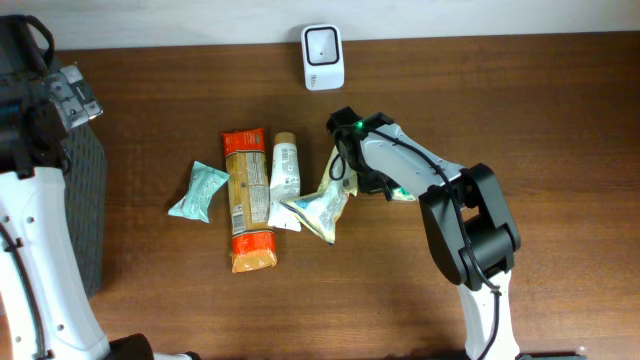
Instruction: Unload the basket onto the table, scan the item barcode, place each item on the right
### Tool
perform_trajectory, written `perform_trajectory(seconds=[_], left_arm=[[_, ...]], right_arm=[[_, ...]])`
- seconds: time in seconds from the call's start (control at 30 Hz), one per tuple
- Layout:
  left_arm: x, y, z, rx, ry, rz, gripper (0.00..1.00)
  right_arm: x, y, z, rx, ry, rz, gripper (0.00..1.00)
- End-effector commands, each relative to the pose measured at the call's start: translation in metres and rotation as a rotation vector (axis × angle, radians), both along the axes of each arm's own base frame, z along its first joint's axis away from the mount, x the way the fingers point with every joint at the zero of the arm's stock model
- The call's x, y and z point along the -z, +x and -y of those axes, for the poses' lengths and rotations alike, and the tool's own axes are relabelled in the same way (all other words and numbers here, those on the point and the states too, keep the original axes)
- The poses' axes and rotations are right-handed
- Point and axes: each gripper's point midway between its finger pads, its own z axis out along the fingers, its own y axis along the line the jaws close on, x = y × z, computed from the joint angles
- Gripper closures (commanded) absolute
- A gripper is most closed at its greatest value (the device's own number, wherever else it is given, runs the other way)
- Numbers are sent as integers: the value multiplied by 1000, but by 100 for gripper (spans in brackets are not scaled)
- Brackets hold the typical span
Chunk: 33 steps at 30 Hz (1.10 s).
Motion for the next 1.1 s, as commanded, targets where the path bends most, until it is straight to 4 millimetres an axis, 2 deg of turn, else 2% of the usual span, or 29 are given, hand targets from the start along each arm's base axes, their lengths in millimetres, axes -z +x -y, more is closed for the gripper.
perform_trajectory(seconds=[0.0,0.03,0.07,0.1,0.13,0.17,0.2,0.23,0.27,0.33,0.37,0.4,0.43,0.47,0.5,0.53,0.6,0.67,0.7,0.73,0.83,0.93,1.0,1.03,1.07], left_arm=[[-3,-3,-2,-4,16,0,1],[-3,-3,-2,-4,16,0,1],[-3,-3,-2,-4,16,0,1],[-3,-3,-2,-4,16,0,1],[-3,-3,-2,-4,16,0,1],[-3,-3,-2,-4,16,0,1],[-3,-3,-2,-4,16,0,1],[-3,-3,-2,-4,16,0,1],[-3,-3,-2,-4,16,0,1],[-3,-3,-2,-4,16,0,1],[-3,-3,-2,-4,16,0,1],[-3,-3,-2,-4,16,0,1],[-3,-3,-2,-4,16,0,1],[-3,-3,-2,-4,16,0,1],[-3,-3,-2,-4,16,0,1],[-3,-3,-2,-4,16,0,1],[-3,-3,-2,-4,16,0,1],[-3,-3,-2,-4,16,0,1],[-3,-3,-2,-4,16,0,1],[-3,-3,-2,-4,16,0,1],[-3,-3,-2,-4,16,0,1],[-3,-3,-2,-4,16,0,1],[-3,-3,-2,-4,16,0,1],[-3,-3,-2,-4,16,0,1],[-3,-3,-2,-4,16,0,1]], right_arm=[[-5,-4,-2,-19,12,-44,96],[-17,-4,-12,-30,74,-55,96],[-38,-3,-30,-62,205,-62,96],[-65,-2,-52,-107,405,-56,96],[-81,-1,-64,-139,551,-56,96],[-100,-2,-73,-168,760,-80,96],[-105,-2,-77,-192,898,-109,96],[-99,-2,-78,-181,1032,-126,96],[-83,-5,-82,-167,1159,-133,96],[-49,-18,-85,-121,1285,-138,96],[-29,-23,-78,-78,1279,-129,96],[-9,-21,-54,2,1160,-109,96],[1,-19,-34,53,1075,-95,92],[6,-16,-21,97,1024,-82,86],[12,-13,2,136,953,-60,78],[14,-11,20,174,904,-50,64],[5,-7,37,186,881,-50,59],[-14,-1,31,124,913,-61,56],[-25,-2,15,76,990,-77,55],[-26,-6,-1,36,1020,-98,51],[-20,-21,-31,-64,1019,-145,50],[-2,-34,-40,-63,1054,-157,52],[6,-41,-39,-52,1056,-166,65],[9,-43,-37,-46,1040,-171,75],[8,-41,-37,-49,1041,-165,92]])
